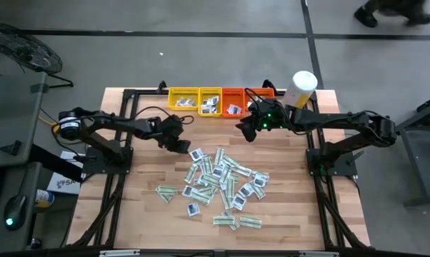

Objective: Pick & Place First Aid Supplies
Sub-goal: Put the gray packet into the right yellow bin

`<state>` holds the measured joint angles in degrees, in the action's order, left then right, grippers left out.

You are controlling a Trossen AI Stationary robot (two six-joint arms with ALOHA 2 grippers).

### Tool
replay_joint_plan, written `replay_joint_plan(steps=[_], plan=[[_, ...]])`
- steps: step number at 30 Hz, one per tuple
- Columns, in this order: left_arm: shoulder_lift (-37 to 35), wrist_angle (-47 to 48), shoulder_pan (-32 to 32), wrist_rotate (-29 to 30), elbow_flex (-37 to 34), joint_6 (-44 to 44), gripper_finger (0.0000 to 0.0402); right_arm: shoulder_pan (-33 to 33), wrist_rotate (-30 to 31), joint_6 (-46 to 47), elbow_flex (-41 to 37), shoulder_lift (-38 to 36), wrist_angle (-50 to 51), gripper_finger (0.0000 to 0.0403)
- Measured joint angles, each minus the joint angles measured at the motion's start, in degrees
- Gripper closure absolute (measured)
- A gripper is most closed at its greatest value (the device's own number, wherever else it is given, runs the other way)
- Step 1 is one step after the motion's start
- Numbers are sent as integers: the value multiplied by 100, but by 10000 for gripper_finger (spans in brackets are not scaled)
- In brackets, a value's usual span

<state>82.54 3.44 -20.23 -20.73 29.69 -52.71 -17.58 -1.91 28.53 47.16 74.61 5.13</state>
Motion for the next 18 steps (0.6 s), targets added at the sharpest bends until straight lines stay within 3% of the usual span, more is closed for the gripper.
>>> replay_joint_plan(steps=[6, 12, 18], plan=[[-9, -735, 0, -51, -321, -331, 253, 0, 15, 89, 0, 0, -2, 217], [-11, -756, 4, -11, -310, -454, 203, 0, 48, 151, 0, 0, -4, 217], [-9, -738, 21, 67, -301, -657, 191, 1, 48, 180, 0, 0, -4, 217]])
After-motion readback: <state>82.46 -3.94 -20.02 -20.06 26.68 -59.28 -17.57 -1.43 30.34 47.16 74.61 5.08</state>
